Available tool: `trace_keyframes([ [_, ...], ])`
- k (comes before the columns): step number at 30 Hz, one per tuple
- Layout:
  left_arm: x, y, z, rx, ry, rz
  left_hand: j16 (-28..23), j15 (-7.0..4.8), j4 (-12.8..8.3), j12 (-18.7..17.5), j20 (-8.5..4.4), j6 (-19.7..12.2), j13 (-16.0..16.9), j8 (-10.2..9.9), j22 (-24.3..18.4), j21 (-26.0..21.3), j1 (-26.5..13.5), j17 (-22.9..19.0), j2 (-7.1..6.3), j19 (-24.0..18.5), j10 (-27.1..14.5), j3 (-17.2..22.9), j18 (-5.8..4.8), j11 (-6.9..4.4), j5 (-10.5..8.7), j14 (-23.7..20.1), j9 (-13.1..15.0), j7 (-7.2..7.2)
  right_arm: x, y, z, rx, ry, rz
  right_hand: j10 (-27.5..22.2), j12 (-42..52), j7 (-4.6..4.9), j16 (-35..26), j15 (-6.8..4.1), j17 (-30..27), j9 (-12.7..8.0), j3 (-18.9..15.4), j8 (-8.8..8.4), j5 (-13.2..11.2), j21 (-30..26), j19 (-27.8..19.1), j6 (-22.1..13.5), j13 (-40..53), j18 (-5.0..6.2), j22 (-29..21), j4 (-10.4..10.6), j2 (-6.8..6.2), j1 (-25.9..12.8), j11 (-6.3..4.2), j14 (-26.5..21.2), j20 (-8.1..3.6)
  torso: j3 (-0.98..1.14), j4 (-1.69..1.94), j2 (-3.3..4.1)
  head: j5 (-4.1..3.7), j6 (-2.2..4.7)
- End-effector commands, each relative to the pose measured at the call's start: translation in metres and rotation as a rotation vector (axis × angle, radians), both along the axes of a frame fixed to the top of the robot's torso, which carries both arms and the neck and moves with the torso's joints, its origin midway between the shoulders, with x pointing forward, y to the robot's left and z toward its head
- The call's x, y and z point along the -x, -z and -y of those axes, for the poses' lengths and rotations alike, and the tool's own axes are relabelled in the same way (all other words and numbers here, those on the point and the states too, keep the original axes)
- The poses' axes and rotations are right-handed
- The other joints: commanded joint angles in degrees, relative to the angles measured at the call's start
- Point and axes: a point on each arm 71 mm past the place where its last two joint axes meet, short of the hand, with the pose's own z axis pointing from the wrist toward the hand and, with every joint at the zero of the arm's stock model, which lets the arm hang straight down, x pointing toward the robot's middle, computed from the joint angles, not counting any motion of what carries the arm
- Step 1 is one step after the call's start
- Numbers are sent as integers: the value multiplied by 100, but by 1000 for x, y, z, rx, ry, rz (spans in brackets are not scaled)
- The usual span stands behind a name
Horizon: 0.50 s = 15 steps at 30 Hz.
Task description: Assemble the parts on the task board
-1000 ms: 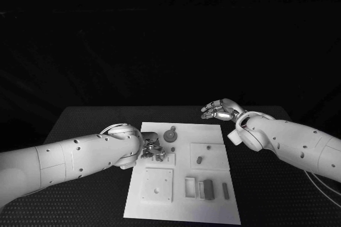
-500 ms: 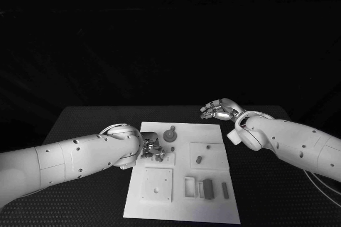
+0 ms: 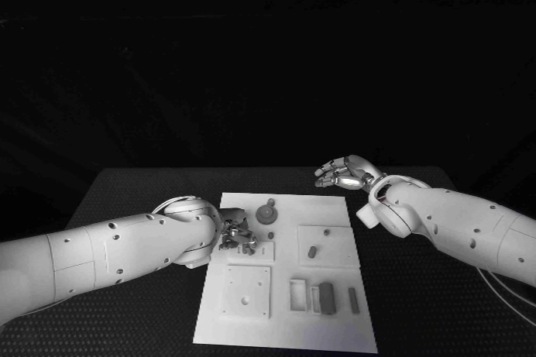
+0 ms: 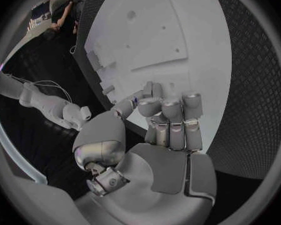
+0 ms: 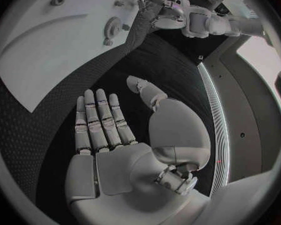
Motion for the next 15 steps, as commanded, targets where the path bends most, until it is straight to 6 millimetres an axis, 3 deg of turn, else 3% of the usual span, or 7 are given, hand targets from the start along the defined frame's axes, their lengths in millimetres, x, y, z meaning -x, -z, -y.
trace_keyframes([
  [1,0,-3,1,22,-3,30,27,-56,73,24,-525,844,-9,17,97,37,59,-7,84,-4,-249,101,46,-222,11,16,-2,-678,0,0,0,5,-8,7,53,-40,-1,-16,17,-10,-7,-2,36,28,-36,-21,-21,-4,-94,9,25,-52,-28,-3,-21,0,0,4,-1,-7,-5],
  [4,0,-4,-1,27,-8,39,27,-55,74,25,-524,839,-19,19,97,39,63,-14,93,-4,-255,101,45,-221,-28,13,-11,-677,0,-1,0,5,-7,7,53,-43,-1,-16,17,-11,-8,-4,37,31,-38,-21,-21,-4,-95,12,26,-53,-32,-4,-22,0,0,3,-2,-7,-8],
  [5,0,-4,-1,26,-10,39,22,-54,79,20,-522,825,-37,13,95,38,66,-29,110,-9,-267,103,45,-217,-109,5,-27,-672,0,-1,0,5,-7,7,53,-44,-1,-16,17,-12,-8,-5,37,34,-39,-22,-20,-4,-95,13,26,-53,-34,-4,-23,0,0,3,-2,-7,-8],
  [7,0,-4,-2,28,-14,43,-10,-53,80,-20,-519,797,-92,-38,89,29,80,-68,140,-25,-293,115,45,-196,-457,-13,-65,-653,0,-1,1,6,-6,7,54,-45,-2,-16,17,-13,-9,-6,38,36,-40,-23,-21,-4,-95,15,27,-53,-36,-5,-24,0,6,3,-2,-6,-5],
  [8,-1,-4,-2,31,-16,46,-15,-52,84,-29,-517,794,-108,-54,88,27,82,-77,144,-27,-293,119,44,-193,-505,-14,-75,-648,0,-1,1,6,-5,7,54,-46,-2,-16,17,-13,-9,-6,38,37,-41,-23,-21,-4,-96,15,27,-53,-37,-5,-24,0,6,4,-1,-9,-4],
  [15,-2,-6,-2,50,-27,70,-21,-51,86,-37,-515,791,-127,-73,88,25,83,-88,142,-32,-290,122,43,-188,-550,-13,-85,-643,1,-1,1,6,-4,8,56,-51,-5,-16,16,-18,-12,-7,41,45,-47,-25,-21,-4,-97,23,26,-50,-39,-21,-30,-1,4,3,1,-8,-1],
])
